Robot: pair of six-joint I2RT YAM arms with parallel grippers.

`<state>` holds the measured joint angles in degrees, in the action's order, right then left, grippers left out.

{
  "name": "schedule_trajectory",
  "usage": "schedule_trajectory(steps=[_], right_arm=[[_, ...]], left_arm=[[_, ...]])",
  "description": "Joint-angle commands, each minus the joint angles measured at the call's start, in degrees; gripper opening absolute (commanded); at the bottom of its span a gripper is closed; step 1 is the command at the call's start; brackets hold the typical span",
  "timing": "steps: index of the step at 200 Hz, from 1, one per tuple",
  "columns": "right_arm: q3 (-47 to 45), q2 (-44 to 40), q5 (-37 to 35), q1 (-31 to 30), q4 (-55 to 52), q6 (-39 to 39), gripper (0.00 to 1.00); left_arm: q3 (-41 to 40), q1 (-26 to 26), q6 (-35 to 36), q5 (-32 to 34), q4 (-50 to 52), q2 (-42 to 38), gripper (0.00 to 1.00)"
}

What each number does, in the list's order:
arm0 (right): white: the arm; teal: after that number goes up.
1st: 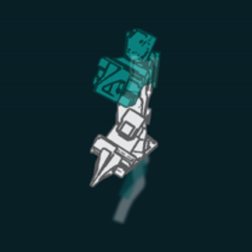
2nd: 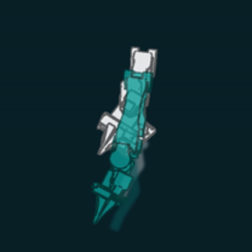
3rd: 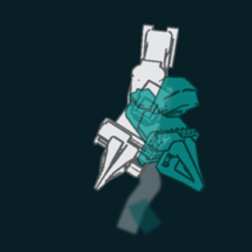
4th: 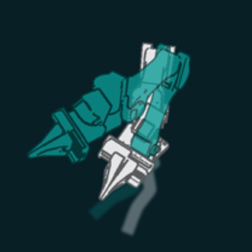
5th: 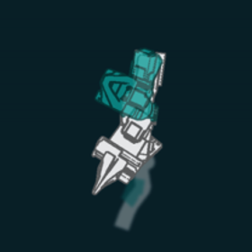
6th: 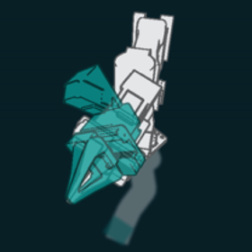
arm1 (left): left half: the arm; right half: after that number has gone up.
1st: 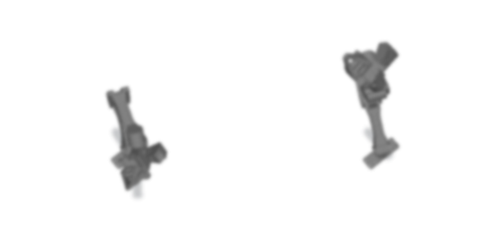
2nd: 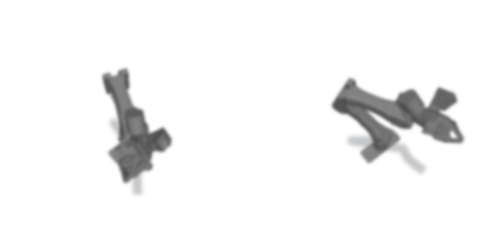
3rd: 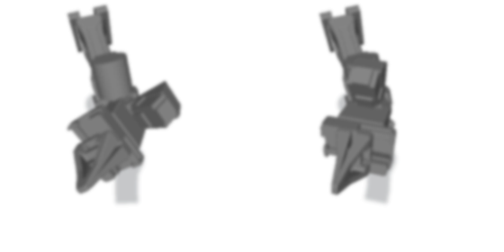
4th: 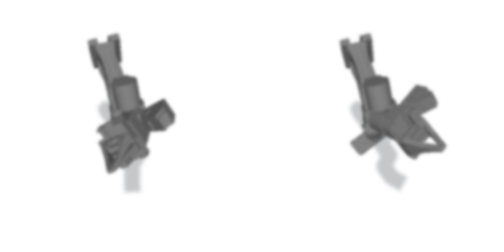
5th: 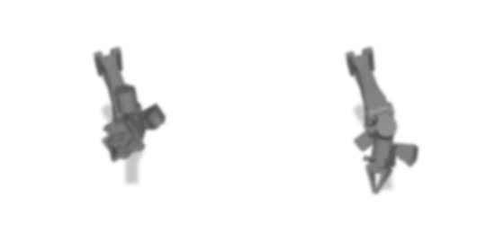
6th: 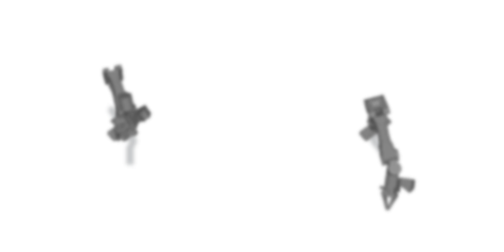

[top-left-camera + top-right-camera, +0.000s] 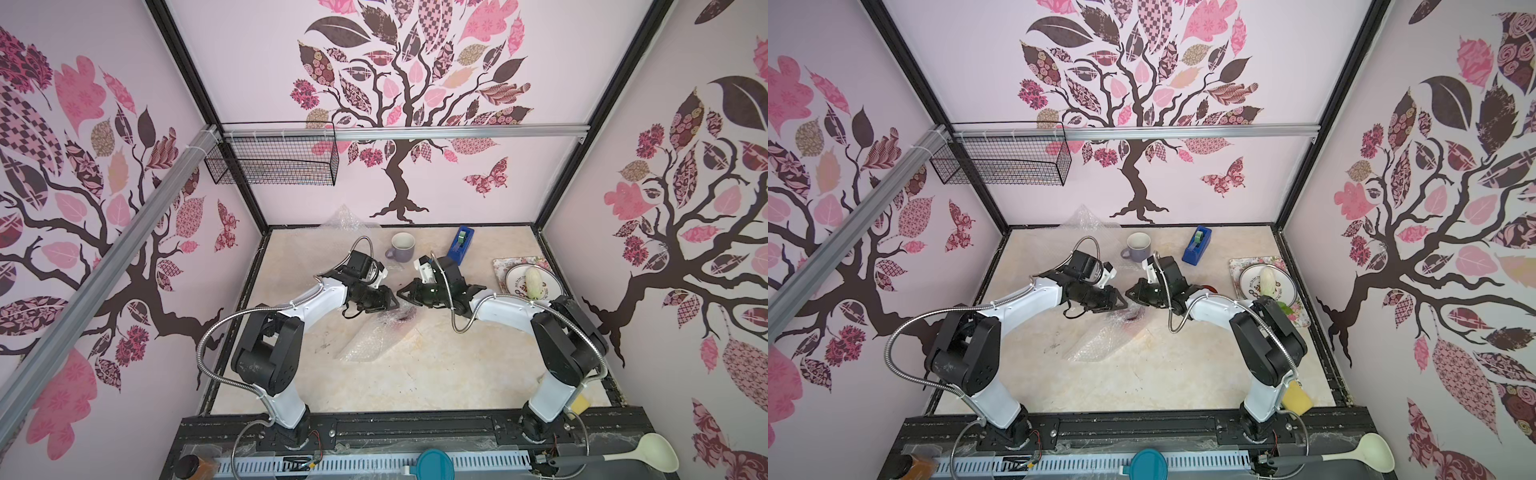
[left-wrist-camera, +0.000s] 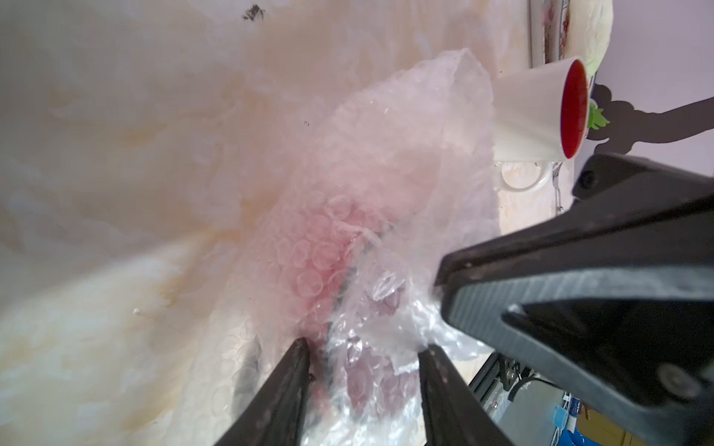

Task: Wrap mugs in bubble wrap
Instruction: Wrap the mug in bubble wrap.

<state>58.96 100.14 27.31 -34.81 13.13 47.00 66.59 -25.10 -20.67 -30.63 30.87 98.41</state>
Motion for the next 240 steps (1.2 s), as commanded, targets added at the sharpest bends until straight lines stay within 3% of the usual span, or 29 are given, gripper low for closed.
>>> schedule_trajectory(steps=[1,38,82,97,124,173,240], right_arm=[[0.5,1.5,1.4,-0.3,0.7,1.0,0.02],[1.0,0.6,-0.2,-0.3,-3.9,0.0,0.03],[-0.2,0.5,-1.5,-0.3,-6.6,-1.6,0.03],[-0.8,0.8,-1.5,-0.4,-6.4,-1.8,0.03],[-0.8,1.7,-2.2,-0.7,-7.7,-3.4,0.03],[3.1,4.6,-8.0,-4.7,-15.6,-11.2,0.02],[6.0,7.9,-21.5,-7.0,-28.7,-16.0,0.0]], left_arm=[[1.8,-0.6,1.6,3.7,1.4,2.0,0.48],[2.3,-0.9,0.9,3.7,0.8,2.2,0.48],[2.8,-0.9,-4.0,-3.7,-2.7,-2.2,0.48],[2.8,-0.8,-5.1,-2.4,-2.1,-4.5,0.48],[2.2,-0.7,-5.3,5.5,2.0,-7.1,0.46],[1.8,0.1,-5.8,10.9,4.3,-3.5,0.48],[3.2,1.0,-5.0,7.3,2.7,0.1,0.47]])
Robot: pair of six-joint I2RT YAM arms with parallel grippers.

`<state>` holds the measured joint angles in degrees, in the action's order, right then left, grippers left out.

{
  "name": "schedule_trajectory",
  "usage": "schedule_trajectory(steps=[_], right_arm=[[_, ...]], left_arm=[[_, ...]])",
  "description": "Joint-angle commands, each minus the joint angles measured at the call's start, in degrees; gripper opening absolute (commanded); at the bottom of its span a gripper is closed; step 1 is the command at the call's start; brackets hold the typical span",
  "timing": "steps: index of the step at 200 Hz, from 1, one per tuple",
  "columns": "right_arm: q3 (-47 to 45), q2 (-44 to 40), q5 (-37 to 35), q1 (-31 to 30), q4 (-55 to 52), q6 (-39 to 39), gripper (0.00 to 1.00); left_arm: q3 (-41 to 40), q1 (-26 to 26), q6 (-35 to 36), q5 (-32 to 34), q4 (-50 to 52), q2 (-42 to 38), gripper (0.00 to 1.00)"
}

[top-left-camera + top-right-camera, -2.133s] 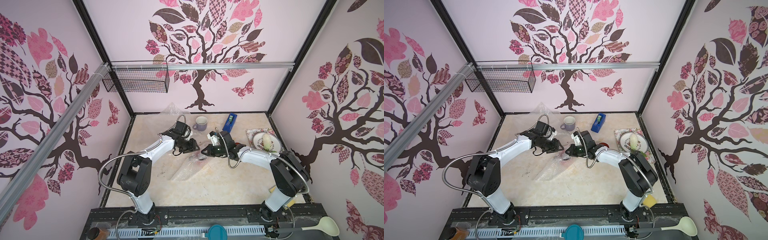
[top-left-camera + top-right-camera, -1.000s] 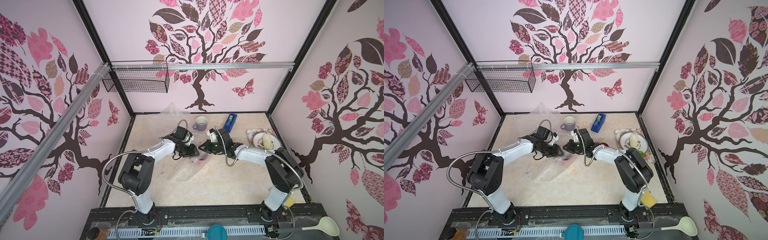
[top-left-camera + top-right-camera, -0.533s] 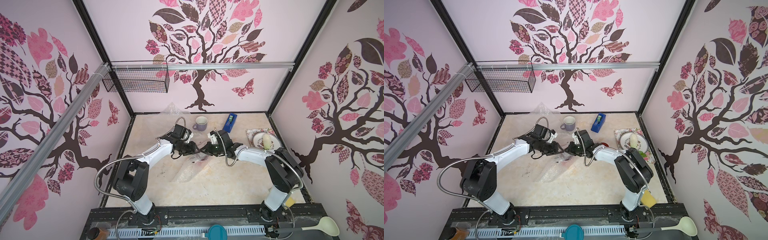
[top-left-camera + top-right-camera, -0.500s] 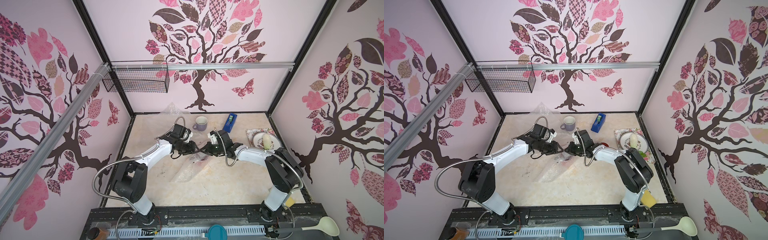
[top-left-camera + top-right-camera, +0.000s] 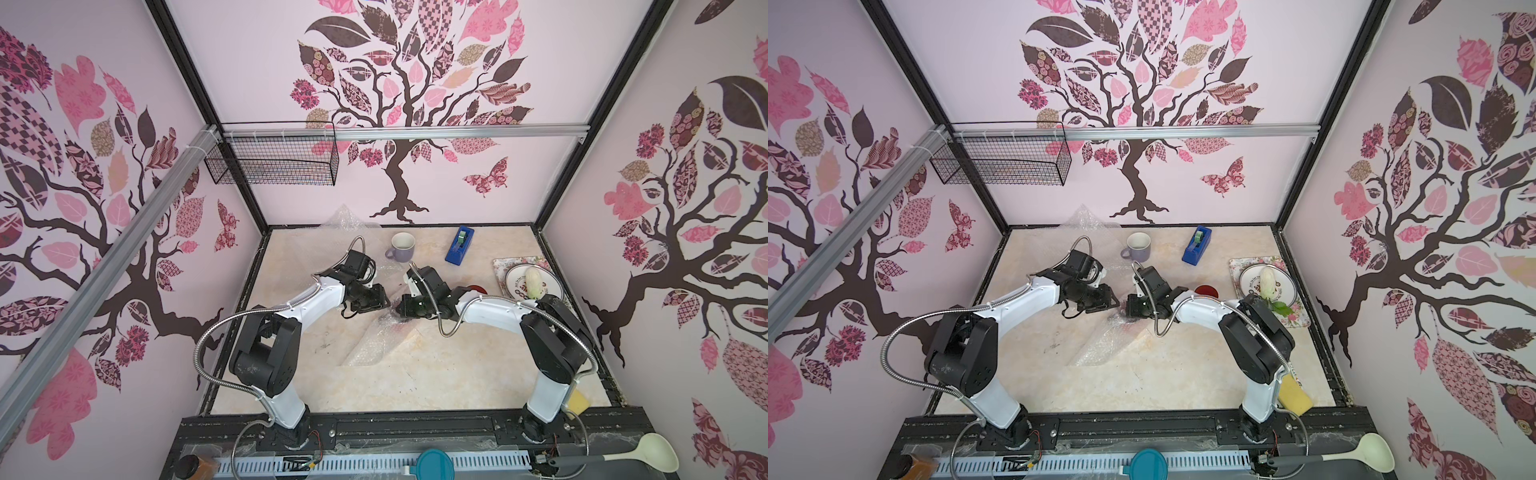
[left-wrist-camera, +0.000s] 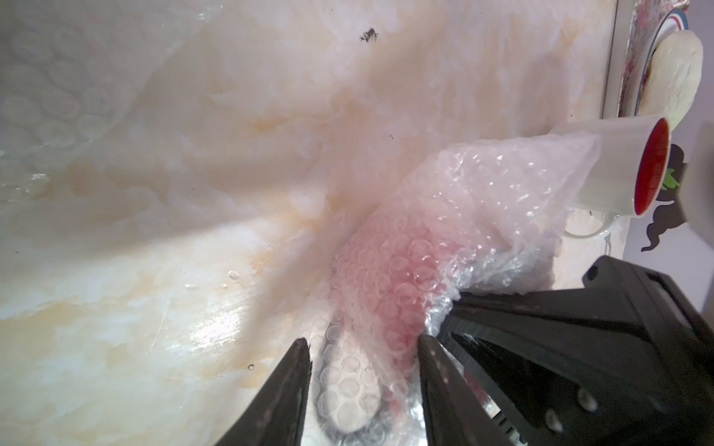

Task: Wrap mugs in bubble wrap
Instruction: Wrap the mug in bubble wrap.

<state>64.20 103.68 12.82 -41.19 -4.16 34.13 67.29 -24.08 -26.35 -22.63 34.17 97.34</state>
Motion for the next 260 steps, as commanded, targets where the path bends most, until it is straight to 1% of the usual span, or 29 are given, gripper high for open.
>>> schedule_trajectory(steps=[1,31,65,75,82,100,113,134,162,184,213,238,244,252,260], right_arm=[[0.9,4.5,-7.2,-0.6,-11.6,-3.2,0.0],[4.6,7.3,-10.4,-1.7,-15.9,-4.4,0.03],[6.3,5.2,-8.8,-1.8,-15.8,-3.6,0.13],[7.5,3.8,-7.6,-1.8,-15.8,-3.5,0.18],[8.6,3.2,-6.8,-1.9,-16.2,-3.5,0.2],[12.9,2.7,-5.2,-1.8,-19.8,-4.0,0.25],[15.8,2.5,-4.3,-1.8,-22.3,-4.1,0.27],[18.1,1.1,-4.3,-1.7,-25.6,-3.4,0.32],[17.7,-1.6,-3.4,-1.6,-26.6,-1.5,0.38],[17.1,-3.7,-2.6,-0.9,-26.9,0.6,0.4],[14.3,-9.8,-2.4,1.1,-24.4,4.1,0.46],[11.7,-14.0,-2.7,3.9,-23.0,7.2,0.57],[11.1,-14.6,-2.5,4.8,-23.1,8.0,0.61],[10.5,-15.0,-1.6,5.8,-23.3,8.8,0.69],[10.1,-14.8,-0.5,6.5,-23.5,9.4,0.75]], left_arm=[[2.5,0.0,0.7,-0.7,-0.6,1.1,0.47],[1.9,0.0,0.6,-3.7,-1.9,1.5,0.47],[1.5,0.0,1.2,-3.6,-1.6,2.1,0.43],[1.3,0.0,1.4,-4.1,-1.8,2.2,0.43],[1.1,0.0,1.4,-4.2,-1.8,2.1,0.42],[1.0,0.0,1.2,-4.2,-1.9,2.0,0.41],[1.2,0.1,1.0,-4.1,-2.1,1.7,0.41],[1.6,0.1,0.6,-3.8,-2.2,1.5,0.4],[1.9,0.1,0.5,-3.8,-2.3,1.7,0.39],[2.1,0.1,0.7,-3.6,-2.1,1.8,0.38],[2.1,0.1,0.8,-3.6,-2.1,1.8,0.38],[2.1,0.1,0.9,-3.6,-2.0,1.6,0.38],[2.1,0.2,0.9,-3.6,-2.0,1.6,0.38],[2.1,0.1,1.0,-3.5,-2.1,1.6,0.38],[2.3,0.2,1.0,-3.4,-1.9,1.5,0.38]])
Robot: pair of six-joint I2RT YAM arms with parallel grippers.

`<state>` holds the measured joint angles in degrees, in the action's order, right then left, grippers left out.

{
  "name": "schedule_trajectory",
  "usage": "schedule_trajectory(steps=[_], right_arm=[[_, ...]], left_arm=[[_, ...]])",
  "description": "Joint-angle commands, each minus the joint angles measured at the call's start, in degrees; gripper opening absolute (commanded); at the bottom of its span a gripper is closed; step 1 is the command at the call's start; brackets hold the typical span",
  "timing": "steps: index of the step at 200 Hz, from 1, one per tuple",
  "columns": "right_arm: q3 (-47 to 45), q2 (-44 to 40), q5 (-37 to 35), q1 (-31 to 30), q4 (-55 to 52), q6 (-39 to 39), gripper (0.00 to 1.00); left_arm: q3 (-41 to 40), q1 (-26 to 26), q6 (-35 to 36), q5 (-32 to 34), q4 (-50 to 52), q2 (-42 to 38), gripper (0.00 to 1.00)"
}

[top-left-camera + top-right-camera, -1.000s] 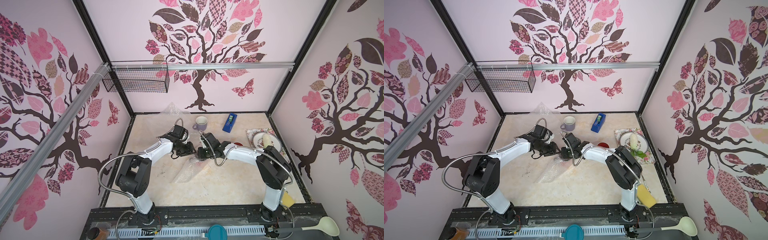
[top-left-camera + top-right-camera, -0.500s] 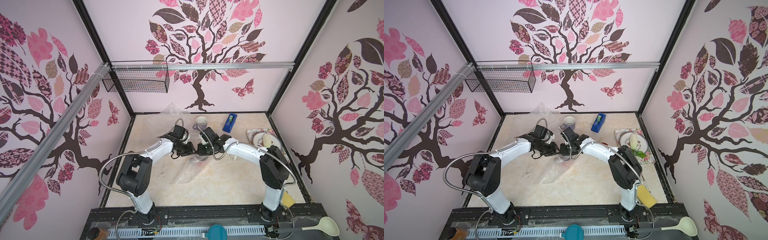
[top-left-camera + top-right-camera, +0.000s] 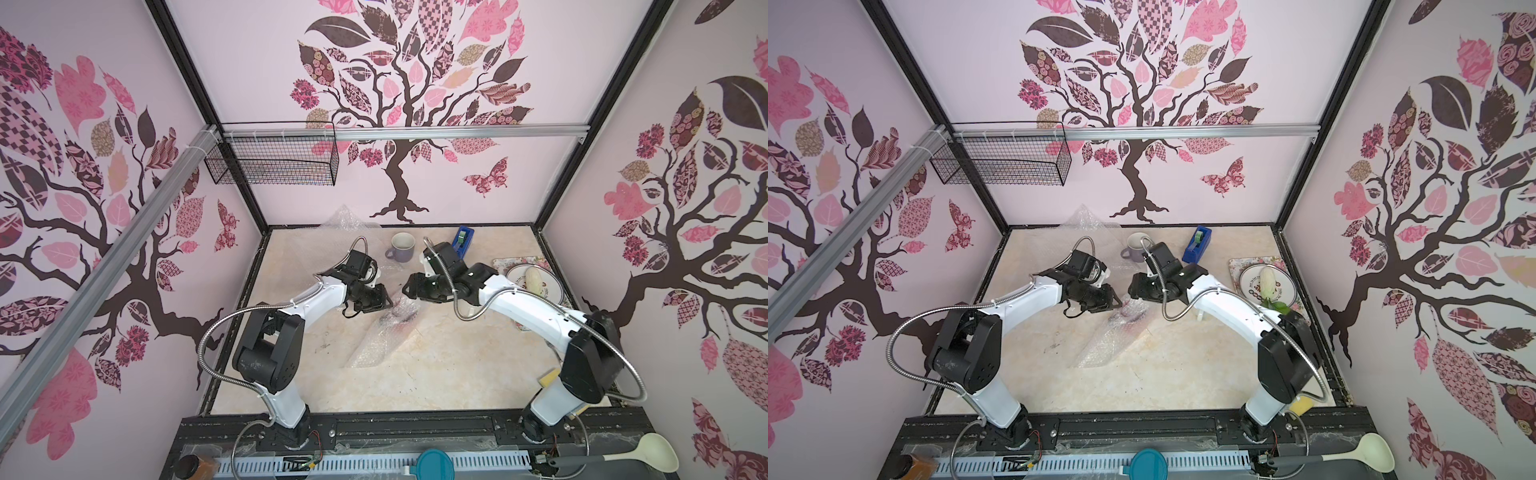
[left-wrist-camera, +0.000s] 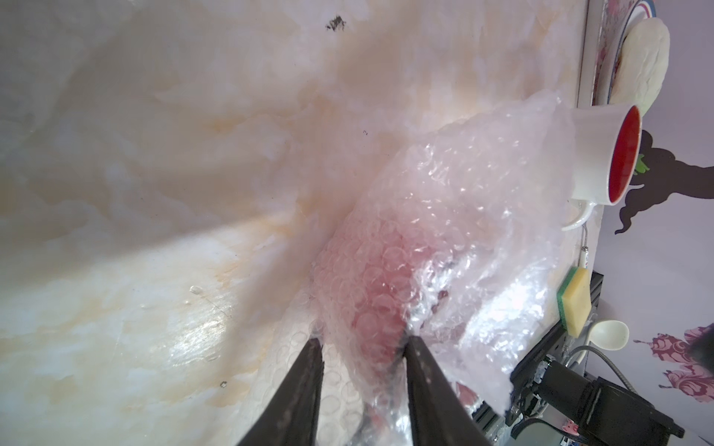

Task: Wrap mugs in bubble wrap
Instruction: Wrap the mug in bubble wrap.

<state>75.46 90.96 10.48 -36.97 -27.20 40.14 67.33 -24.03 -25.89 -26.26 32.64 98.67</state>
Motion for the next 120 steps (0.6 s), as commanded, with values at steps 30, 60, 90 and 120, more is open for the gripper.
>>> schedule_trajectory(steps=[30,60,90,120], right_arm=[[-0.5,3.1,8.0,2.5,-2.8,3.2,0.84],[-2.9,6.8,10.5,2.5,-1.9,3.3,0.84],[-5.5,9.6,9.5,2.5,-0.3,3.0,0.81],[-7.7,13.6,7.5,1.9,3.7,3.7,0.8]], left_arm=[[2.8,0.1,0.7,0.2,0.0,0.2,0.38],[2.9,0.1,0.4,0.3,0.0,0.2,0.38],[2.9,0.1,0.2,0.7,0.2,-0.1,0.38],[3.6,0.1,0.3,0.8,1.0,-1.2,0.38]])
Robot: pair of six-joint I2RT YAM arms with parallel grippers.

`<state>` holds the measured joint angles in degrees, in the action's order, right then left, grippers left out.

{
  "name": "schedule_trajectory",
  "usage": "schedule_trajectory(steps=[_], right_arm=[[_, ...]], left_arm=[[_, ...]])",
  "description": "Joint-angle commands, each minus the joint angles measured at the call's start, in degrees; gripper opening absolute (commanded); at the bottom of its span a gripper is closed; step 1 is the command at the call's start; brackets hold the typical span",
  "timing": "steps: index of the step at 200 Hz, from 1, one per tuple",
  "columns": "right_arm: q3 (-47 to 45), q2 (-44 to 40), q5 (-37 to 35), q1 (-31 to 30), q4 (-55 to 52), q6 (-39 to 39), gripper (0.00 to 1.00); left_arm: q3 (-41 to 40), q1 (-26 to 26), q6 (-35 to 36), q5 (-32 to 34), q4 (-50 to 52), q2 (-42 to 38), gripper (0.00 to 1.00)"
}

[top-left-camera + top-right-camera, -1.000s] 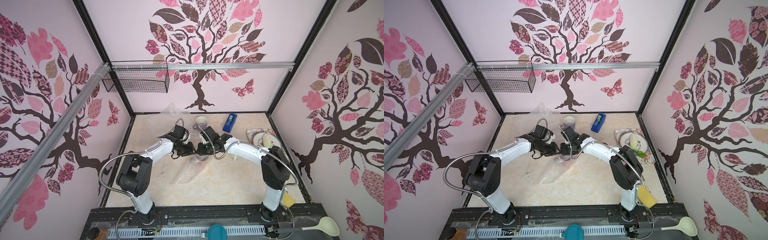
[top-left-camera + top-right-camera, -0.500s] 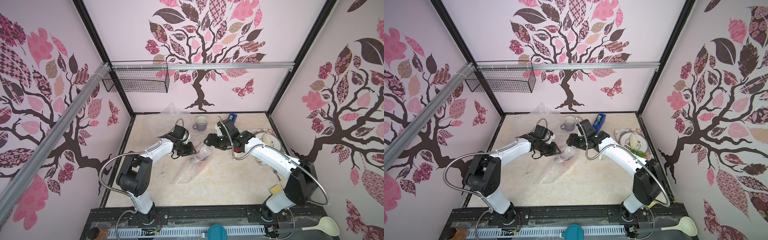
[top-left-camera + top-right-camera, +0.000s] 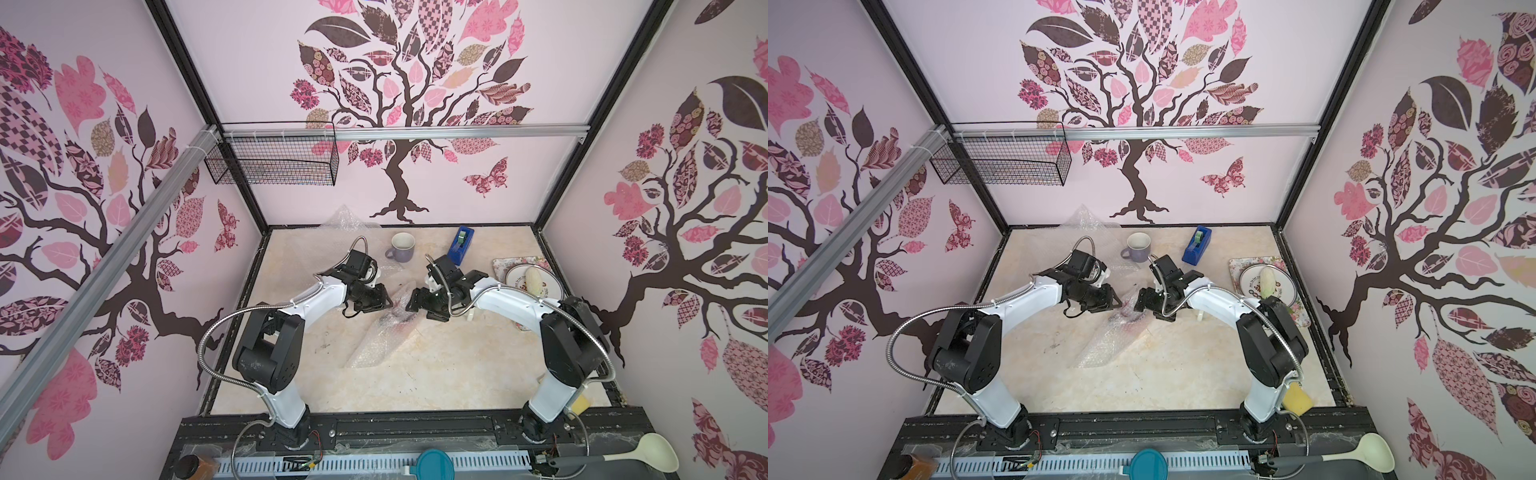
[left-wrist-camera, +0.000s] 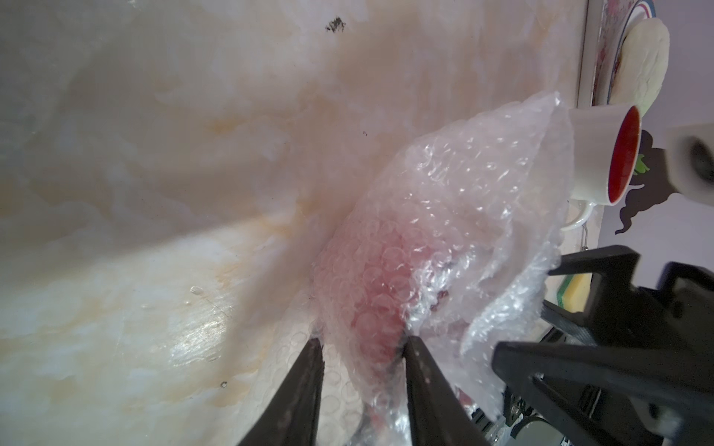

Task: Wrap mugs in bubble wrap
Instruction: Wrap the mug in bubble wrap.

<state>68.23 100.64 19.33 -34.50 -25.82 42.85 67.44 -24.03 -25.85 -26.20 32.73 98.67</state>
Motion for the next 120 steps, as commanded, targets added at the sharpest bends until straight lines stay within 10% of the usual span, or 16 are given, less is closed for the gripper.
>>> schedule_trajectory(steps=[1,70,120], right_arm=[[-0.5,4.2,-1.5,-0.6,2.4,1.0,0.8],[-3.8,10.5,-11.2,-1.9,2.9,2.1,0.79],[-3.6,10.8,-11.3,-2.1,3.0,2.0,0.79]], left_arm=[[3.5,0.1,0.3,0.8,1.0,-1.2,0.38],[7.1,4.4,-5.2,11.3,13.8,-13.6,0.55],[-9.0,5.2,-7.8,5.7,27.7,-26.6,0.58]])
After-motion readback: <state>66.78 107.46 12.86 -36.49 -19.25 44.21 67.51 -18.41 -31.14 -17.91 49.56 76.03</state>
